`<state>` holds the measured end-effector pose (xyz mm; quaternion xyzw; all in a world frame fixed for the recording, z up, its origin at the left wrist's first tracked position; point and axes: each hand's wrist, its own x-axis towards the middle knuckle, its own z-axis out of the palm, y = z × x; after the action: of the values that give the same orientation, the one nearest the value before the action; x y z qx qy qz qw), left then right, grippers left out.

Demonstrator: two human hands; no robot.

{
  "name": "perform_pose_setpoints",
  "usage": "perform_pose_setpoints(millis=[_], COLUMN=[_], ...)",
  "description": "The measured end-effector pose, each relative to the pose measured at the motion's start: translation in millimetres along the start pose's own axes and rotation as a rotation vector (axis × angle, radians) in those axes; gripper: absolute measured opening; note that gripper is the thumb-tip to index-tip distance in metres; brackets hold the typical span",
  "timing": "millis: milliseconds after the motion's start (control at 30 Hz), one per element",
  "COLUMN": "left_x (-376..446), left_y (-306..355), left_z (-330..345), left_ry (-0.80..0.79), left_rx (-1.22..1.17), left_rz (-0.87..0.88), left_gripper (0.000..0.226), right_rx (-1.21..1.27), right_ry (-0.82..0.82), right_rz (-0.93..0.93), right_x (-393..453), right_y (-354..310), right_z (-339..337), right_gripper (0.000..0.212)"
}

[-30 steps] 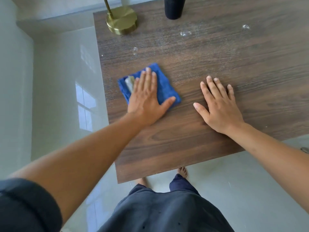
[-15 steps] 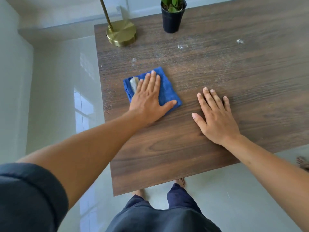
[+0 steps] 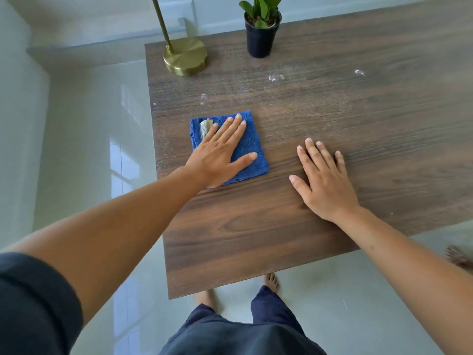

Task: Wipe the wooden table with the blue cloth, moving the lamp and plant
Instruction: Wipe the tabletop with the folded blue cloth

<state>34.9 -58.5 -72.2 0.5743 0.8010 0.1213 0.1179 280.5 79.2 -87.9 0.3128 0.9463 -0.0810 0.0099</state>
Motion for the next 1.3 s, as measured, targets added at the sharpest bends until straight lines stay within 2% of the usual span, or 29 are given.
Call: perform_pose_setpoints(millis=[67, 133, 200, 267, 333, 400, 500, 700, 767, 900, 1067, 1133, 1233, 1300], left_x=[-16, -37, -58, -72, -79, -83, -86, -86, -89, -99, -109, -116, -122, -118], left_y=[-9, -28, -51, -63, -59, -48, -40, -42, -38, -26, -15, -2, 15, 14], left_z=[-4, -7, -6, -2, 3, 10, 15, 18, 19, 21, 19, 19, 26, 27], left_ry=[0.208, 0.338, 0.276, 0.211, 0.231, 0.271, 0.302, 0.323, 0.336, 0.281, 0.205, 0.180, 0.071, 0.033], left_rx=[-0.175, -0.163, -0.082, -0.071, -0.106, -0.150, -0.220, -0.261, -0.196, -0.070, -0.012, -0.013, 0.013, 0.063], left_rz=[-0.164, -0.405, -0.561, -0.671, -0.721, -0.759, -0.802, -0.759, -0.732, -0.621, -0.535, -0.421, -0.149, -0.083], left_gripper=[0.075, 0.069, 0.066, 0.065, 0.064, 0.063, 0.062, 0.062, 0.063, 0.070, 0.077, 0.074, 0.070, 0.070], right_rx=[0.062, 0.110, 0.135, 0.132, 0.080, 0.012, -0.054, -0.037, -0.049, -0.065, -0.054, -0.054, -0.073, -0.077], right_ry=[-0.023, -0.050, -0.052, -0.016, -0.027, -0.113, -0.165, -0.108, -0.114, -0.135, -0.122, -0.122, -0.130, -0.139], right_rz=[0.048, 0.118, 0.127, 0.037, -0.078, -0.156, -0.185, -0.086, -0.121, -0.303, -0.230, -0.238, -0.263, -0.231], right_x=[5, 17, 33, 51, 72, 93, 119, 191, 197, 194, 209, 199, 187, 196], right_y=[-5, -17, -38, -66, -95, -122, -145, -184, -195, -182, -181, -179, -170, -175], right_z=[-7, -16, -20, -20, -17, -10, 0, 4, 6, 6, 3, 4, 4, 2], right_gripper=[0.077, 0.072, 0.068, 0.070, 0.075, 0.082, 0.089, 0.067, 0.068, 0.075, 0.068, 0.076, 0.092, 0.095])
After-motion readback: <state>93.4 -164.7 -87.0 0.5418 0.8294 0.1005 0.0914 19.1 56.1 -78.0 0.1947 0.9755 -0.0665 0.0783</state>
